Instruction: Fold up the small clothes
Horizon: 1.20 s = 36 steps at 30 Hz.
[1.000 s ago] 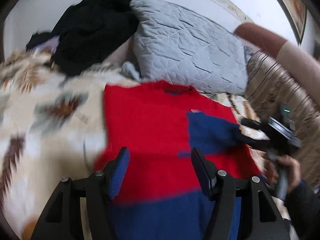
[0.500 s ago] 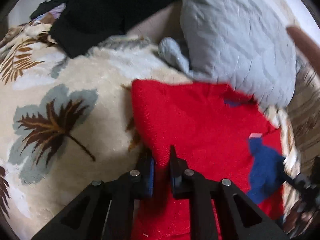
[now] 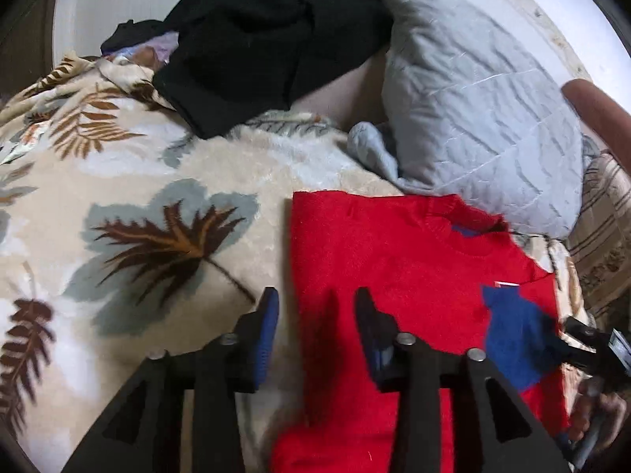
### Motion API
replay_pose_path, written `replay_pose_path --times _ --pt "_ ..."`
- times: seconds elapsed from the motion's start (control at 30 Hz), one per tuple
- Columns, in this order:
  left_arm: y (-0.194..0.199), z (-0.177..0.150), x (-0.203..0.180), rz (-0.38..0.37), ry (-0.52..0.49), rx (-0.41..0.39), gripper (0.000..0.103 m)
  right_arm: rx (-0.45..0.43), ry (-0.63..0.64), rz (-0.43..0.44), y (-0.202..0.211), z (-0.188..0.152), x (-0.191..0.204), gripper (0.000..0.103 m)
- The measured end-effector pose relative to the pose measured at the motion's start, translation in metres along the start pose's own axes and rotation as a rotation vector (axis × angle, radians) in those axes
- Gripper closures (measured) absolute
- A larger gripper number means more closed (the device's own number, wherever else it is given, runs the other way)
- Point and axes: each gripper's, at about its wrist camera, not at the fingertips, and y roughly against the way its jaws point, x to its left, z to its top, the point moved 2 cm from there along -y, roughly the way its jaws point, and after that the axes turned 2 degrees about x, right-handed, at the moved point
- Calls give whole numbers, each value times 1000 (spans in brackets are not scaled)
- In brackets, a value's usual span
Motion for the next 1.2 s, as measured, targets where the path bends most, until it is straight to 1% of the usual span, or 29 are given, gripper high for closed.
replay_pose_path --times 0.03,0.1,0.13,0.17,0.23,0.27,0.3,0.37,0.47,0.5,0.53,0.57,0.63,0.67,0.77,0.83,0.87,0.93,1.0,1.1,1.2 --pt "12 -4 -1 -10 -12 -9 60 20 -42 2 -1 -2 -6 14" --pt "35 -10 -5 -33 -53 -43 51 -33 -56 11 20 -5 4 12" --pt "52 -18 -6 -43 -69 -63 43 -51 -37 34 34 -10 13 12" --pt "69 -28 -7 -46 -86 -85 40 -74 -12 37 48 -18 21 12" --pt "86 -43 -12 -51 -103 -106 36 -117 38 35 79 -42 37 12" --pt "102 -58 -11 -68 -101 -109 33 -130 53 46 96 -56 44 12" --pt "114 -68 -11 -82 -100 -107 33 -144 59 55 108 -67 48 12" --pt "138 -96 -7 -122 -75 -114 33 -181 72 92 147 -106 59 12" --pt "162 -131 -3 -141 -47 -109 31 -233 32 148 189 -158 63 12" --pt "170 -145 0 -147 -29 -103 31 -240 22 166 198 -171 64 12" --pt "175 -156 3 -151 -16 -90 31 -249 4 184 210 -192 63 12" --pt "179 -166 6 -155 -2 -71 30 -251 -7 189 214 -203 63 12" --pt "183 -182 10 -166 16 -37 30 -211 -13 192 218 -230 61 12" --pt "186 -190 11 -166 11 -18 30 -196 -7 174 221 -239 59 12" --pt "197 -205 14 -169 2 0 30 -172 -29 114 229 -255 43 12" --pt "205 -215 16 -173 5 8 30 -169 -75 49 234 -258 24 12" --pt "208 -221 16 -174 2 15 30 -171 -88 45 238 -260 16 12" --pt "209 -229 15 -172 -8 31 30 -142 -126 29 241 -263 0 12" --pt "205 -236 15 -163 -7 47 30 -124 -133 33 242 -264 -9 12" --pt "196 -244 14 -165 14 99 30 -57 -137 7 235 -264 -20 12" --pt "191 -251 8 -153 -11 134 30 -4 -146 17 223 -268 -24 12"
